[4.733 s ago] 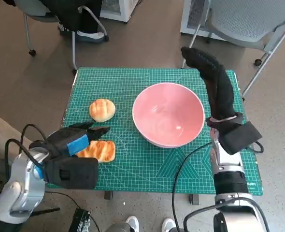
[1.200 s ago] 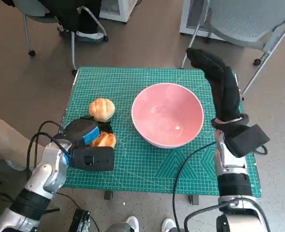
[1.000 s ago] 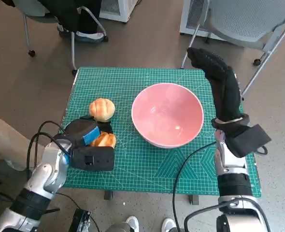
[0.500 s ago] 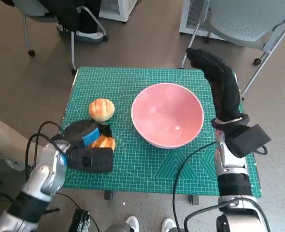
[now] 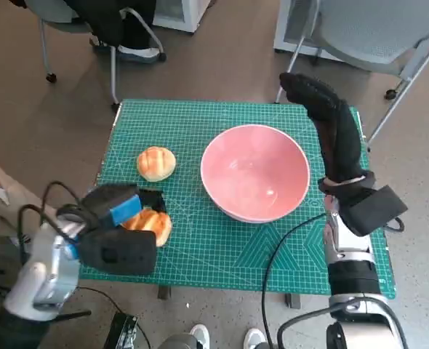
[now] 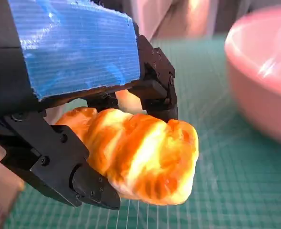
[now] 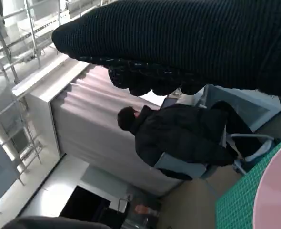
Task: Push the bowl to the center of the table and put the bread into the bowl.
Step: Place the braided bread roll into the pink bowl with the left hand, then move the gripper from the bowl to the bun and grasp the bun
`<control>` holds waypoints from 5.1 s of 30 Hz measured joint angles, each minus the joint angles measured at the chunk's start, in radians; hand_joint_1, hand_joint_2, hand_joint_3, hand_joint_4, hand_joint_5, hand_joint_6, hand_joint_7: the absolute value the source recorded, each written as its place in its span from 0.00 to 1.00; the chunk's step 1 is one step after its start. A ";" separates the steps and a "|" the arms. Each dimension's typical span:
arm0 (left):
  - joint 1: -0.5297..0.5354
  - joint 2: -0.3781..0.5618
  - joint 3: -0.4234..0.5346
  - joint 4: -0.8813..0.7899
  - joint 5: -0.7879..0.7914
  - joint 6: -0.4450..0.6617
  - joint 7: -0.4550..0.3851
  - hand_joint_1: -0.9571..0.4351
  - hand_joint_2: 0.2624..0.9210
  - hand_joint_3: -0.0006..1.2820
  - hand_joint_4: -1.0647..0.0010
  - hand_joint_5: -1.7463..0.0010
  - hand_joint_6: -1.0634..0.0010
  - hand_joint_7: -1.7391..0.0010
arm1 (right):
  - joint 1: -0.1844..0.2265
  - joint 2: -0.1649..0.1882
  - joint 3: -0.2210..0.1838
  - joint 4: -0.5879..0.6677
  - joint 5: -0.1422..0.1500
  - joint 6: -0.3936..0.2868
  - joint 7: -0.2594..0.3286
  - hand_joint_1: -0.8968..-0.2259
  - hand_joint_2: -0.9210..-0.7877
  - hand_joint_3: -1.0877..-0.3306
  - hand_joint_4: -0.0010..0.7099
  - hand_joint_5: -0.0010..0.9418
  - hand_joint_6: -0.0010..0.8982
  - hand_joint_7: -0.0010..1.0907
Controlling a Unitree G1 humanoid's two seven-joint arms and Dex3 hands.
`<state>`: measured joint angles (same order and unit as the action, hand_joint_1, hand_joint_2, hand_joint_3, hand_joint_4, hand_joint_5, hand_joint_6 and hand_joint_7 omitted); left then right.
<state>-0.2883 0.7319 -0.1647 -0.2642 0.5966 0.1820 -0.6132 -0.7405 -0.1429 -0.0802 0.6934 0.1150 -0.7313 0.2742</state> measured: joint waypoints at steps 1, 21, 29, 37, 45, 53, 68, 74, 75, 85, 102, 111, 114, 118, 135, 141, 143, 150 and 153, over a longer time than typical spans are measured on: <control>0.000 0.004 0.012 -0.018 -0.009 0.000 -0.005 0.69 0.88 0.13 0.28 0.35 0.38 0.36 | 0.000 0.000 0.000 0.001 0.000 0.001 0.000 0.26 0.00 0.30 0.26 0.00 0.01 0.39; -0.126 -0.004 0.121 -0.169 -0.044 0.018 0.007 0.69 0.88 0.10 0.23 0.38 0.32 0.41 | -0.018 0.003 -0.002 0.028 0.001 0.000 0.012 0.27 0.00 0.30 0.26 0.00 0.02 0.39; -0.234 -0.065 0.075 -0.155 0.001 0.042 0.037 0.69 0.88 0.09 0.23 0.37 0.31 0.44 | -0.020 0.004 -0.004 0.043 0.001 -0.012 0.014 0.27 0.00 0.30 0.26 0.00 0.02 0.39; -0.363 -0.152 -0.018 -0.089 0.040 0.051 0.047 0.69 0.91 0.06 0.21 0.39 0.32 0.43 | -0.021 0.003 -0.007 0.044 0.002 -0.015 0.019 0.28 0.00 0.30 0.26 0.00 0.02 0.39; -0.505 -0.234 -0.106 0.041 0.050 0.033 0.045 0.69 0.98 0.02 0.25 0.36 0.37 0.38 | -0.013 0.001 -0.011 0.021 0.001 -0.015 0.020 0.27 0.00 0.30 0.26 0.00 0.02 0.39; -0.642 -0.314 -0.173 0.237 0.051 -0.048 0.069 0.69 0.99 0.02 0.27 0.35 0.37 0.38 | 0.014 -0.006 -0.016 -0.012 0.000 -0.013 0.019 0.28 0.00 0.30 0.25 0.00 0.01 0.39; -0.793 -0.428 -0.248 0.560 0.064 -0.119 0.112 0.69 1.00 0.05 0.41 0.28 0.36 0.38 | 0.061 -0.012 -0.032 -0.080 0.001 0.013 0.010 0.32 0.00 0.31 0.23 0.00 0.00 0.40; -0.809 -0.435 -0.255 0.591 0.065 -0.119 0.112 0.69 1.00 0.05 0.39 0.28 0.37 0.38 | 0.067 -0.012 -0.039 -0.093 0.001 0.027 0.005 0.32 0.00 0.31 0.22 0.00 0.00 0.39; -0.811 -0.435 -0.255 0.596 0.066 -0.119 0.112 0.69 1.00 0.05 0.39 0.28 0.37 0.38 | 0.070 -0.013 -0.039 -0.097 0.001 0.030 0.003 0.32 0.00 0.31 0.22 0.00 0.00 0.39; -0.813 -0.438 -0.259 0.617 0.065 -0.110 0.109 0.69 0.99 0.10 0.46 0.21 0.41 0.38 | 0.082 -0.013 -0.045 -0.118 0.000 0.041 -0.012 0.32 0.00 0.31 0.20 0.00 0.00 0.38; -0.859 -0.475 -0.275 0.749 0.031 0.003 -0.030 0.55 0.65 0.13 0.98 0.97 0.83 0.99 | 0.081 -0.013 -0.058 -0.113 -0.001 0.031 -0.030 0.32 0.00 0.31 0.20 0.00 0.00 0.38; -0.864 -0.467 -0.293 0.789 0.036 -0.037 -0.019 0.45 0.70 0.05 1.00 1.00 0.87 1.00 | 0.081 -0.013 -0.058 -0.104 -0.001 0.026 -0.032 0.32 0.00 0.31 0.20 0.00 0.00 0.38; -0.864 -0.465 -0.293 0.792 0.035 -0.042 -0.020 0.45 0.70 0.05 1.00 1.00 0.88 1.00 | 0.081 -0.013 -0.058 -0.101 -0.001 0.022 -0.032 0.31 0.00 0.31 0.20 0.00 0.00 0.38; -0.864 -0.463 -0.293 0.791 0.035 -0.044 -0.023 0.43 0.71 0.04 1.00 1.00 0.88 1.00 | 0.081 -0.013 -0.058 -0.099 -0.002 0.018 -0.033 0.31 0.00 0.31 0.20 0.00 0.00 0.38; -0.864 -0.422 -0.292 0.769 0.031 -0.058 -0.074 0.35 0.74 0.02 1.00 1.00 0.90 1.00 | 0.081 -0.013 -0.054 -0.097 -0.003 0.017 -0.035 0.31 0.00 0.31 0.20 0.00 0.00 0.38; -0.857 -0.343 -0.252 0.674 0.013 -0.055 -0.120 0.34 0.75 0.02 1.00 1.00 0.90 1.00 | 0.081 -0.014 -0.053 -0.097 -0.003 0.017 -0.035 0.31 0.00 0.31 0.20 0.00 0.00 0.38; -0.839 -0.301 -0.222 0.610 0.009 -0.043 -0.128 0.33 0.74 0.01 1.00 1.00 0.89 1.00 | 0.080 -0.013 -0.053 -0.097 -0.003 0.017 -0.035 0.31 0.00 0.31 0.20 0.00 0.00 0.38; -0.732 -0.176 -0.121 0.425 -0.005 0.021 -0.145 0.37 0.68 0.00 1.00 1.00 0.88 0.99 | 0.075 -0.012 -0.049 -0.089 -0.001 0.017 -0.035 0.31 0.00 0.31 0.20 0.00 0.00 0.38; -0.669 -0.124 -0.077 0.344 -0.006 0.063 -0.153 0.41 0.66 0.00 1.00 1.00 0.87 0.99 | 0.071 -0.012 -0.046 -0.082 -0.001 0.017 -0.034 0.31 0.00 0.31 0.20 0.00 0.00 0.38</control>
<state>-0.9570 0.6075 -0.2419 0.0793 0.5902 0.2446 -0.7664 -0.6697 -0.1548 -0.1260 0.6112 0.1145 -0.7140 0.2398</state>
